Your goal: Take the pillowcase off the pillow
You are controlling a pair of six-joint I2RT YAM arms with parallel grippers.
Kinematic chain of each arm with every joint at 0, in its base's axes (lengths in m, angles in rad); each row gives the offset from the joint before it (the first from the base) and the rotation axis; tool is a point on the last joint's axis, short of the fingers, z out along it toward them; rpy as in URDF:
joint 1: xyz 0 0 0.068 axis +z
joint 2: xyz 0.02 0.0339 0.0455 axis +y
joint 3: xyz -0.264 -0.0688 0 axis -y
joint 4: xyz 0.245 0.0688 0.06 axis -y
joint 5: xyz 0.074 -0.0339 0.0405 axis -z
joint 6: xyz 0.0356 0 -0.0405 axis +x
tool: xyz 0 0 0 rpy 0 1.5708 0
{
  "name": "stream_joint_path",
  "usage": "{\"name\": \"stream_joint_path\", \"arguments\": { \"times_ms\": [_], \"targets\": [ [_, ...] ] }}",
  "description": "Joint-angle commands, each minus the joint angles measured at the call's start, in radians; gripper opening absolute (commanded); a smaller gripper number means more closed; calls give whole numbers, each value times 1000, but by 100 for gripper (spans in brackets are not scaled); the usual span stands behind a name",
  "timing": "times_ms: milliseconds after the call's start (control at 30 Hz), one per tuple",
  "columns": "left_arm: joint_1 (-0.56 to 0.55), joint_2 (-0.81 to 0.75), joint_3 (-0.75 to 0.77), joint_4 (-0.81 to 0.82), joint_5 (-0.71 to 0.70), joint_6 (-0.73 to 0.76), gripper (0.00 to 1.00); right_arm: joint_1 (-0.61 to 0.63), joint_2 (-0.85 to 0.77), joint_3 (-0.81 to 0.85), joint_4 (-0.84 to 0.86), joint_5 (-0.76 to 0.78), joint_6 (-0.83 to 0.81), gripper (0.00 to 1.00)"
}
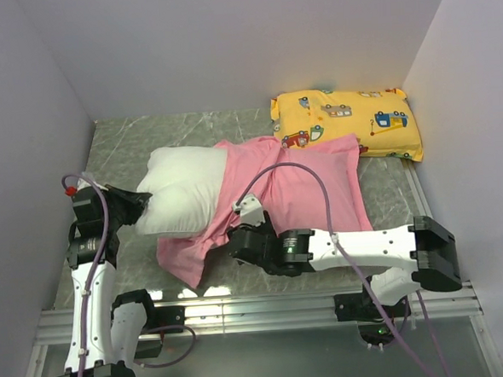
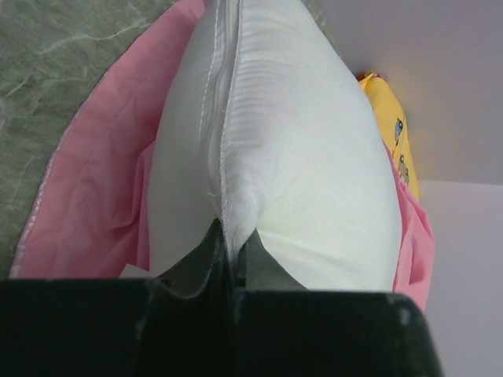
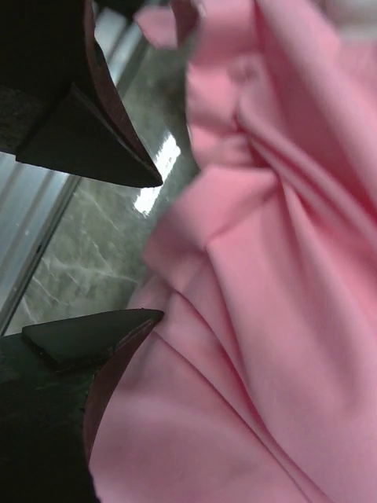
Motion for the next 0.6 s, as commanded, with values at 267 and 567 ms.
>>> {"name": "stream_joint_path", "arguments": {
  "times_ms": [267, 567],
  "targets": [
    [6, -31, 122, 52, -38, 50, 0, -17, 103, 140, 1, 257, -12, 5],
    [6, 12, 298, -8, -135, 119, 0, -34, -231, 541, -333, 371, -182, 0]
  ]
}}
